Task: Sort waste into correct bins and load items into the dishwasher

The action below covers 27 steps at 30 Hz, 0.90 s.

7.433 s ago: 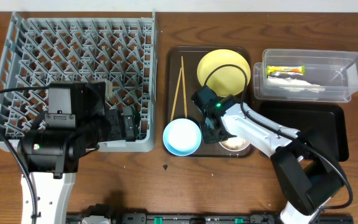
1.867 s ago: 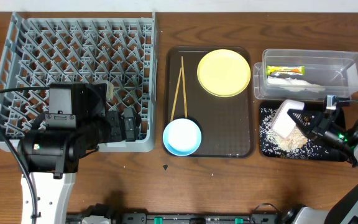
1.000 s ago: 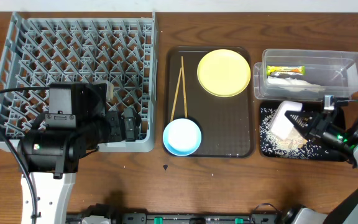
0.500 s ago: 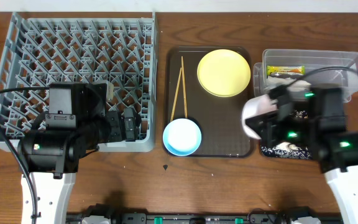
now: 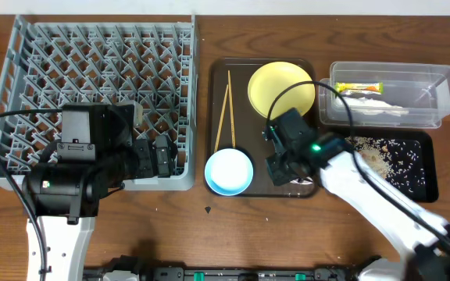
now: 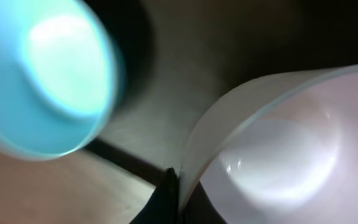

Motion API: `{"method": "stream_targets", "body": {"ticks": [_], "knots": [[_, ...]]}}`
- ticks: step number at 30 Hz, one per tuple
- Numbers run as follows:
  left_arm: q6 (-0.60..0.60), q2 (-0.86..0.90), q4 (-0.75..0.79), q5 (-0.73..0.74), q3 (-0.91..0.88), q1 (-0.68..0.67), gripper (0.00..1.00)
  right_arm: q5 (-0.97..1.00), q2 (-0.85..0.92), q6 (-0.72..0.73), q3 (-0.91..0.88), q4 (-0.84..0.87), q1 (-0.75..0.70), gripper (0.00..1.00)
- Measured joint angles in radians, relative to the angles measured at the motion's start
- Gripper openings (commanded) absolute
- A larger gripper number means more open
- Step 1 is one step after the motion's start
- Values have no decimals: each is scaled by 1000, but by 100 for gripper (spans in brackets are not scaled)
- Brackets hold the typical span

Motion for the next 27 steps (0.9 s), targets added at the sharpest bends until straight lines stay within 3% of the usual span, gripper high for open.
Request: {"method": "stream_targets", "body": {"ticks": [1, 3, 7, 11, 18, 22, 27], "knots": [[0, 0, 0, 0, 0, 0, 98, 11, 22, 11, -1, 4, 0, 25], [-1, 0, 4, 0, 0, 0, 98, 35, 54, 38, -7, 14, 0, 48], [-1, 0, 27, 12, 0, 0, 98, 37, 30, 39, 8, 18, 0, 61], [-1, 5, 98, 71, 0, 0, 100, 33, -32, 37, 70, 8, -10, 58], [-2, 105, 186, 92, 1, -110, 90, 11, -156, 57, 246, -28, -109, 50], [-13, 237, 254, 8, 3, -249, 89, -54, -196, 93, 306, -53, -232, 46], [-29, 460, 320, -173, 74, -386, 79, -146, -215, 140, 313, -105, -339, 40]]}}
